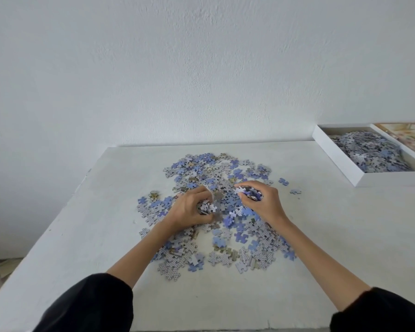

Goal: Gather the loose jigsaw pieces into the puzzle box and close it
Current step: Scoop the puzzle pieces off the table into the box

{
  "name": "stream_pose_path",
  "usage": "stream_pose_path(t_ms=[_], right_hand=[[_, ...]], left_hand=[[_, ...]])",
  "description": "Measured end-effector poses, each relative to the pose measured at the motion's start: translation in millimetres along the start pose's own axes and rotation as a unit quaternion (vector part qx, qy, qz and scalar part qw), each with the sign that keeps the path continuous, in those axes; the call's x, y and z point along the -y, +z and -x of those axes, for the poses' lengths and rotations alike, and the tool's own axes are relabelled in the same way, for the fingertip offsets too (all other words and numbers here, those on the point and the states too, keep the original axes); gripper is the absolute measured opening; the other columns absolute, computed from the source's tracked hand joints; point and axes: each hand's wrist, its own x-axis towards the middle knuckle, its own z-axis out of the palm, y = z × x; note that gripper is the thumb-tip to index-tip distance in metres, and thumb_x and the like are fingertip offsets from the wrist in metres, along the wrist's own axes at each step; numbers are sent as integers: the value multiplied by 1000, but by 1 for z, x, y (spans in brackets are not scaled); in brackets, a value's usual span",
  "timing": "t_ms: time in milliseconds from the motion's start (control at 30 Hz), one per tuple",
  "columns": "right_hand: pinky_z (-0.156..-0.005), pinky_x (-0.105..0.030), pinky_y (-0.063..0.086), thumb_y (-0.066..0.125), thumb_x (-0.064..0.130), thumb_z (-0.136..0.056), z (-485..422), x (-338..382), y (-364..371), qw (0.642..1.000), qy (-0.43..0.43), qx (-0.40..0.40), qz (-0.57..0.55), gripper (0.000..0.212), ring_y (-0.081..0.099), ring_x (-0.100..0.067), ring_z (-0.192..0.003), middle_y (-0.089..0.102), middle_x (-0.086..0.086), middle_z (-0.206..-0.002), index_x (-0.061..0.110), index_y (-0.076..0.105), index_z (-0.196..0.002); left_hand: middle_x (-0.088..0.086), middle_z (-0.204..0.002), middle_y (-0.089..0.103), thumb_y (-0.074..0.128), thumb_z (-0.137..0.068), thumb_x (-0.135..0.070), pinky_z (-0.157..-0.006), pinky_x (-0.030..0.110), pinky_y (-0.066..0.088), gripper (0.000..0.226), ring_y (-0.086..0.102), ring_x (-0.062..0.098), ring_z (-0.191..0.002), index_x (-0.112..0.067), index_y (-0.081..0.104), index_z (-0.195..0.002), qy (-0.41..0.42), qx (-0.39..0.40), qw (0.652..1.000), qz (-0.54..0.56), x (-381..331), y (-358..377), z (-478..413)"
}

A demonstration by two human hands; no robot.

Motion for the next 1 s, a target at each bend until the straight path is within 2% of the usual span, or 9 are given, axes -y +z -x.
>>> stream_pose_path(t_ms=[100,167,300,433,500,633,733,867,1000], right_hand=[[-79,-9,47,67,3,-80,-3,2,-2,1000,-7,4,-19,27,63,3,-91,67,8,-100,19,67,-101],[-81,-10,47,67,4,-80,-5,3,-4,1000,-13,15,-18,26,63,1,-91,68,8,-101,19,67,-101],[-85,-8,43,66,5,-81,-11,8,-10,999,-11,39,-27,25,61,4,-96,67,12,-101,20,68,-101],[-84,-8,44,67,4,-80,-21,13,-19,998,-18,56,-37,26,60,6,-96,66,14,-100,21,67,-101],[-82,-12,47,67,5,-81,-26,14,-24,997,-21,63,-41,25,62,0,-95,67,11,-101,20,68,-101],[-77,-25,53,66,8,-82,-37,15,-37,996,-23,73,-43,25,65,-16,-90,68,9,-100,23,68,-101],[-74,-31,53,66,8,-82,-45,14,-47,996,-30,74,-44,24,65,-19,-89,66,14,-99,22,68,-100],[-79,-17,49,65,5,-82,-53,12,-60,994,-38,90,-54,24,63,-2,-92,65,17,-99,23,68,-99],[-81,-15,48,65,7,-82,-62,4,-76,993,-46,99,-51,21,62,0,-93,66,13,-99,18,69,-99]], left_hand=[[-18,-81,59,57,-72,-45,-50,33,48,20,57,16,-60,-39,53,-90,-22,-8,997,69,1,0,1],[-18,-94,66,63,-73,-42,-54,43,51,26,60,27,-60,-44,57,-99,-33,-20,994,103,2,0,0],[-16,-106,66,65,-74,-38,-82,21,54,24,64,-3,-94,-39,64,-99,-46,-18,988,147,-5,-5,-6],[-16,-92,68,71,-77,-17,-69,9,49,18,65,-3,-81,-25,71,-93,-45,-34,984,171,-11,-9,-15],[-13,-87,68,72,-76,-9,-63,9,47,18,64,-1,-74,-20,71,-90,-39,-43,981,184,-17,-13,-22],[-10,-87,71,74,-67,-37,-76,17,51,25,66,5,-83,-22,72,-88,-20,-67,976,207,-27,-20,-34],[-10,-88,71,79,-62,-43,-79,20,52,31,67,8,-85,-25,72,-86,-21,-77,971,225,-35,-24,-44],[-13,-89,71,77,-62,-40,-77,16,50,31,67,7,-84,-20,72,-85,-31,-91,967,237,-45,-23,-55],[-6,-85,71,77,-66,-27,-73,16,51,26,68,9,-80,-13,72,-86,-38,-107,966,233,-54,-18,-68]])
